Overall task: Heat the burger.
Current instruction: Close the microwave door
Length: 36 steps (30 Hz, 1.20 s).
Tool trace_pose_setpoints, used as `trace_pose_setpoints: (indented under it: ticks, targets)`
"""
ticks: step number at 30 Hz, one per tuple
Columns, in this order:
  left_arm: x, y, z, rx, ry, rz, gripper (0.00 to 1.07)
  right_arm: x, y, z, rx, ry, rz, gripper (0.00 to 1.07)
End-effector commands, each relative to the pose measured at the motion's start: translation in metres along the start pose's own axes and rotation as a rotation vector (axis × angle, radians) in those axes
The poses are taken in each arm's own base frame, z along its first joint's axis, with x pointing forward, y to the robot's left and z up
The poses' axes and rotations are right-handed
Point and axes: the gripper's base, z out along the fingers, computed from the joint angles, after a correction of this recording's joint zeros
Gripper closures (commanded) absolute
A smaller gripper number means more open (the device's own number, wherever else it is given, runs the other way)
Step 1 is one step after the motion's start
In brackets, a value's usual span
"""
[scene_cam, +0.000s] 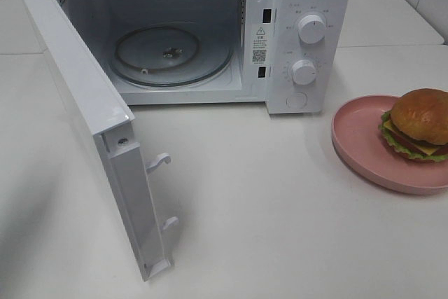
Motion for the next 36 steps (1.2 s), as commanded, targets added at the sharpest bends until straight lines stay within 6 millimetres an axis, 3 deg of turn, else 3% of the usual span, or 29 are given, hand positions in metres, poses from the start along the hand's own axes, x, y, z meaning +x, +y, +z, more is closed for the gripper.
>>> trace_pose_setpoints:
  ticks: [1,2,8,11,14,16,17,22,36]
  targets:
    - [0.001,-0.002,0.019,-0.004,-0.003,0.012,1.06,0.003,0.001,-0.002,-0.002,-0.021,-0.005,0.31]
    - [0.005,-0.01,0.035,0.016,0.018,0.051,1.06,0.003,0.001,-0.002,-0.002,-0.021,-0.005,0.31]
    - [0.017,-0.041,0.074,0.073,0.03,0.138,1.06,0.003,0.001,-0.002,-0.002,-0.021,-0.005,0.31]
    - [0.021,-0.051,0.084,0.086,0.033,0.156,1.06,0.003,0.001,-0.002,-0.002,-0.021,-0.005,0.31]
    - [0.027,-0.067,0.1,0.124,0.064,0.177,1.06,0.003,0.001,-0.002,-0.002,-0.021,-0.005,0.31]
    - [0.029,-0.088,0.116,0.168,0.076,0.215,1.06,0.003,0.001,-0.002,-0.002,-0.021,-0.005,0.31]
    - [0.029,-0.088,0.116,0.168,0.076,0.215,1.06,0.003,0.001,-0.002,-0.002,-0.021,-0.005,0.31]
    - [0.023,-0.114,0.137,0.212,0.062,0.247,1.06,0.003,0.001,-0.002,-0.002,-0.021,-0.005,0.31]
    - [-0.005,-0.155,0.177,0.265,-0.006,0.258,1.06,0.003,0.001,-0.002,-0.002,-0.021,-0.005,0.31]
